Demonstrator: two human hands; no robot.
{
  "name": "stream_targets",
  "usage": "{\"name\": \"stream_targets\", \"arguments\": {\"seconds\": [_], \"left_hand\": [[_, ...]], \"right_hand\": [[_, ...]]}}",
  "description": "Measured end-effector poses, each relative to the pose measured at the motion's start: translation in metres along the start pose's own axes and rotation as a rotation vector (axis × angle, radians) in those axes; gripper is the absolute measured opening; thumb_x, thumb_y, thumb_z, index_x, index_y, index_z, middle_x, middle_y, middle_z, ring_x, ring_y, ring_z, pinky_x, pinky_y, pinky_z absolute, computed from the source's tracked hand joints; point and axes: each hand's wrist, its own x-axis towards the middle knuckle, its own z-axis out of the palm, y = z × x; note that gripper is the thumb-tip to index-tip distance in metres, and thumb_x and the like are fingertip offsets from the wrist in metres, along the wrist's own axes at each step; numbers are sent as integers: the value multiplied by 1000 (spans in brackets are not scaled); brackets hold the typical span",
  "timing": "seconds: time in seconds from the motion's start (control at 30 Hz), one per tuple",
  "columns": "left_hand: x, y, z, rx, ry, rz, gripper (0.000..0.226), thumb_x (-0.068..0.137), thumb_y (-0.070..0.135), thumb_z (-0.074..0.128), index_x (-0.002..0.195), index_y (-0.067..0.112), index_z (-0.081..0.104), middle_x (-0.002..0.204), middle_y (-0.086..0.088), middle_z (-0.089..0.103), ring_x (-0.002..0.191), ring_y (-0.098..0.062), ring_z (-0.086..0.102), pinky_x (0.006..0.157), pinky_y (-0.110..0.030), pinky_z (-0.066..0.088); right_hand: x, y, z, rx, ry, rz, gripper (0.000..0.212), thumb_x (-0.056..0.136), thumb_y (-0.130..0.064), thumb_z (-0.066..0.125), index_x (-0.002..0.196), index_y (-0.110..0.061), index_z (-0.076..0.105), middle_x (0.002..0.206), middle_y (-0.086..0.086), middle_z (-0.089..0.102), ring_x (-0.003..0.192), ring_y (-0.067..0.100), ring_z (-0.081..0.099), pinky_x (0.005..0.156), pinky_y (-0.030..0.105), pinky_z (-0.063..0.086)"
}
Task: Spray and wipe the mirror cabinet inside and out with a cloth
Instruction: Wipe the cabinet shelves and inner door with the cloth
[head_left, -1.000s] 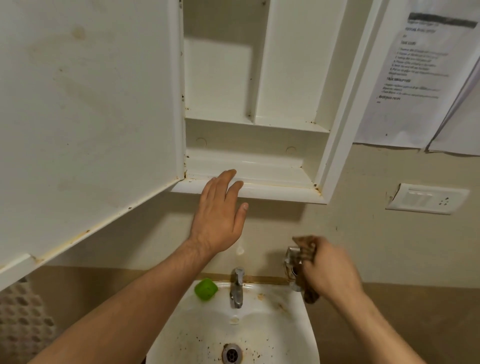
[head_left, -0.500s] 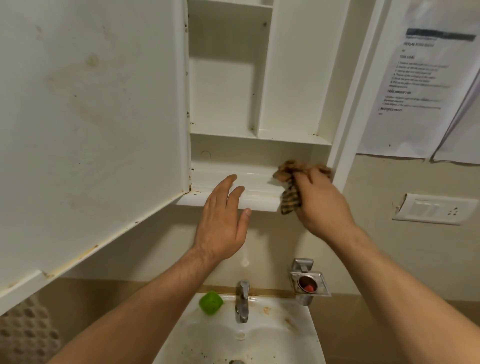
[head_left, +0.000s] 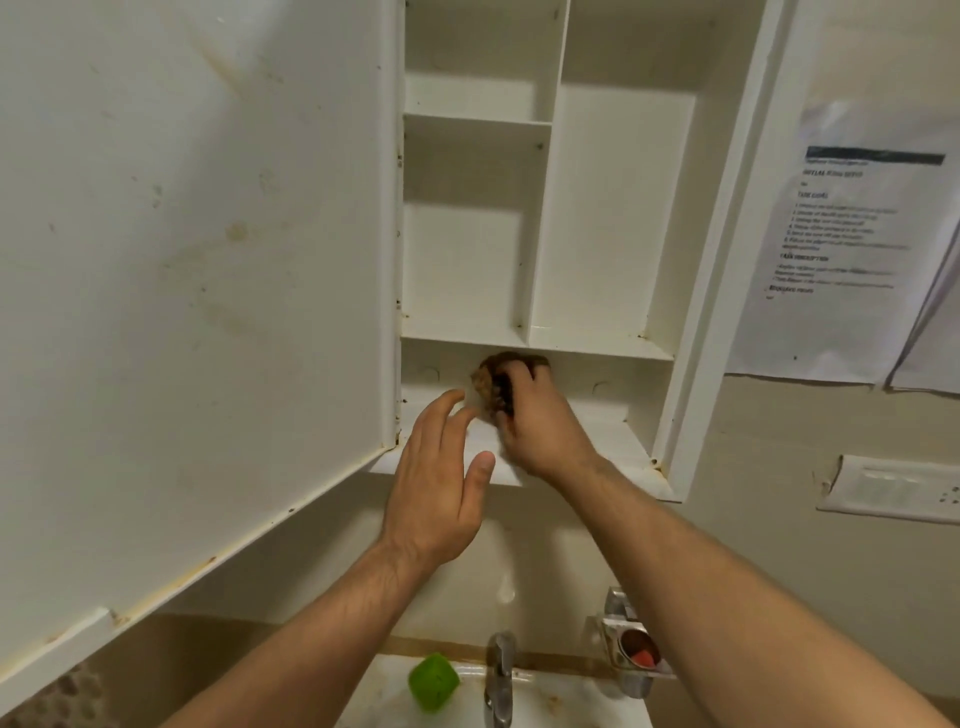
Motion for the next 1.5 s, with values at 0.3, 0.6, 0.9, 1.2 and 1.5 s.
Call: {"name": "stream_targets", "arguments": {"seconds": [0.3,0.6,0.9,1.2,1.5], "left_hand": [[3,-14,-11,102,-110,-113,66,105,54,22,156,16,37,168,-1,25,153,-19,28,121,-47,35],[10,-6,-30,-96,39,-121,65,107,53,25,162,18,27,170,5,23,155,-2,19,126,-26,21],[12,-8,-27,-8,48,-64,59,106,45,31,153,12,43,164,-3,35,152,-12,30,124,-27,26],[16,-7,-27,-195,115,-160,58,108,47,26,150,13,47,153,1,50,143,-13,43,119,-31,35],[48,13,-21,-371,237,-457,31,106,31,45,112,18,72,101,9,69,90,-4,62,82,-23,44]], "right_hand": [[7,-2,6,-187,254,496,40,92,-16,57,128,2,53,136,26,48,126,42,47,102,46,47],[41,-45,38,-214,-76,-343,24,92,-20,65,115,-19,66,112,3,67,97,25,65,81,34,53],[33,-35,31,41,-327,-468,20,99,-21,56,103,-10,72,103,7,71,98,21,62,97,37,50],[-5,58,-58,-833,-376,75,38,104,-38,37,120,-17,65,113,7,67,99,28,63,88,42,55],[-38,-55,28,106,-138,-293,36,86,-7,60,121,-6,70,120,15,70,115,32,62,97,39,50]]}}
